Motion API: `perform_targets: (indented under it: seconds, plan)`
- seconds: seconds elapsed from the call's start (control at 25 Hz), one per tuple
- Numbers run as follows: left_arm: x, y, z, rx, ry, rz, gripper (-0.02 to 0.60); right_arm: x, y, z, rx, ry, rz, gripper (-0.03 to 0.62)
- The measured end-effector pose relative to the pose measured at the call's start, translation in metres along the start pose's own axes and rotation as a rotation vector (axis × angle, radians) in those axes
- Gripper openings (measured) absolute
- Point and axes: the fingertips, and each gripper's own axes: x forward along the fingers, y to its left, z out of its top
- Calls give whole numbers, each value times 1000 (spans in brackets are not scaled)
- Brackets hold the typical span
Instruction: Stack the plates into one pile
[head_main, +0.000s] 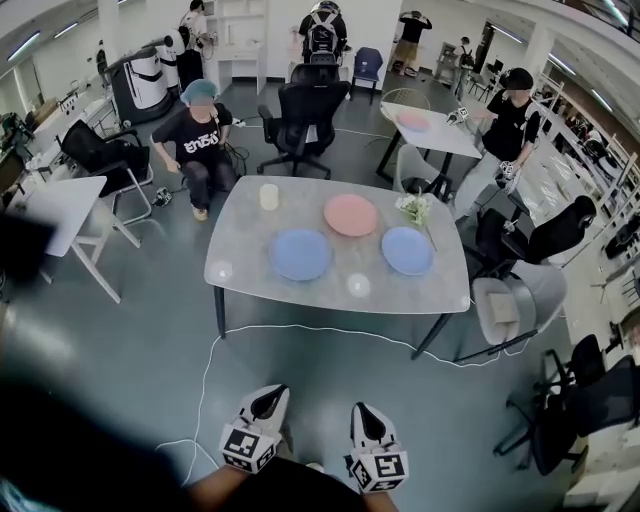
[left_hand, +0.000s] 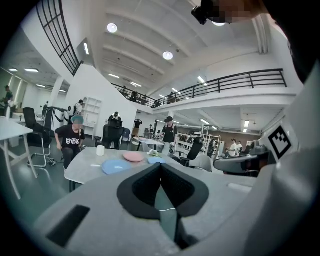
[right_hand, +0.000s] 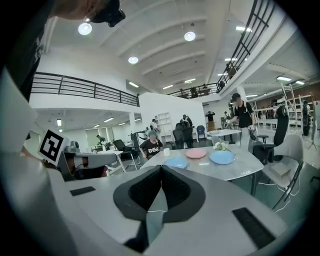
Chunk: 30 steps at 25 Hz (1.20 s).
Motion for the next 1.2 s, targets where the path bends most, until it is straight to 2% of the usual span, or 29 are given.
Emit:
perform_targets:
  seconds: [0.24, 0.36, 0.52, 0.8, 1.04, 1.2]
  plan:
    - [60, 90, 21, -48, 21, -1, 15, 105, 5, 21, 2, 65, 18, 12]
    - [78, 128, 33, -56, 18, -10, 17, 147, 16, 37, 14, 66, 33, 12]
    - [101, 169, 50, -55, 16, -28, 17, 194, 21, 55, 0, 68, 9, 12]
    - [138, 212, 57, -38, 28, -84, 17, 240, 7, 62, 38, 73, -78, 12]
    - [166, 239, 51, -50, 54, -65, 17, 256, -22, 48, 73, 109, -128, 12]
    - [195, 252, 43, -59, 73, -46, 17, 287, -35, 51, 81, 95, -104, 12]
